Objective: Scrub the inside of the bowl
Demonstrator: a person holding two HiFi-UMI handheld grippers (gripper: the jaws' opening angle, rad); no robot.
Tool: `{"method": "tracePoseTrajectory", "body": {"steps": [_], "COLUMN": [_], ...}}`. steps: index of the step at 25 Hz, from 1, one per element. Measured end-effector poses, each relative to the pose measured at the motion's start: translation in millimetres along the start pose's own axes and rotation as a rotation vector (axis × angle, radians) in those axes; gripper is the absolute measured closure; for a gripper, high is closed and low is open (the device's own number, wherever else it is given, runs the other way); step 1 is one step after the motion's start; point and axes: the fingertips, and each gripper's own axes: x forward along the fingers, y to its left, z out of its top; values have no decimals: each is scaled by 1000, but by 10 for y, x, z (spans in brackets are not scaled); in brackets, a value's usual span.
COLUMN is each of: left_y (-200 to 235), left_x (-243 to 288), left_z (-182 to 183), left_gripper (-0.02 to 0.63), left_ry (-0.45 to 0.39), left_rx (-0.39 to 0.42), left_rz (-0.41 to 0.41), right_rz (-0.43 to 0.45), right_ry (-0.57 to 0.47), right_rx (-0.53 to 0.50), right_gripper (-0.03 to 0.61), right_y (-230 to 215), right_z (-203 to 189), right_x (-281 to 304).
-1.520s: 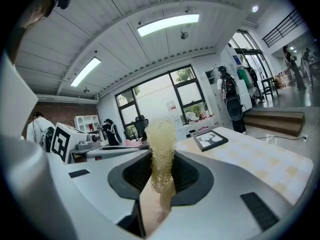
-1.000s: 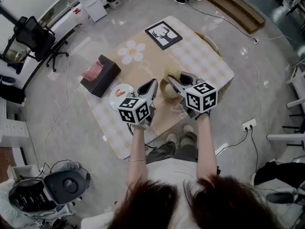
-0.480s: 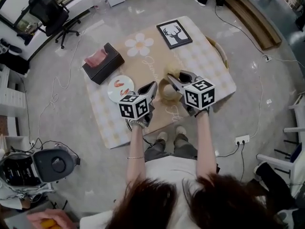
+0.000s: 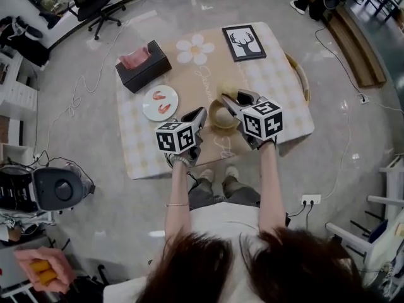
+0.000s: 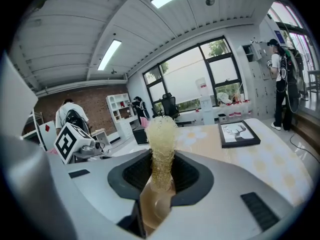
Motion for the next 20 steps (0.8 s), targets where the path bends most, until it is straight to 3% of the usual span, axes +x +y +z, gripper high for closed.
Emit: {"method": "tracePoseTrajectory", "body": {"steps": [4,6,10,20], "left_y": [11,9,14,-41], "left_x": [5,28,45,104], "left_z": [-108,-178,-237,-470], "left_gripper": [598,557,532,479], "left_ry": [-41,-45,-80,-85], "left_rx": [-80,-126,-218,-401], "left_rz": [12,8,0,-37], "right_rz": [32,43,55,91], "right_ry": [46,74,139,257], "right_rx": [-57,-96,-198,-421], "right_gripper": [483,483,483,483], "right_y": [-11,-22,-64,-147], "right_z": [-60,-92,-152,-240], "right_x": [38,59,99,206]}}
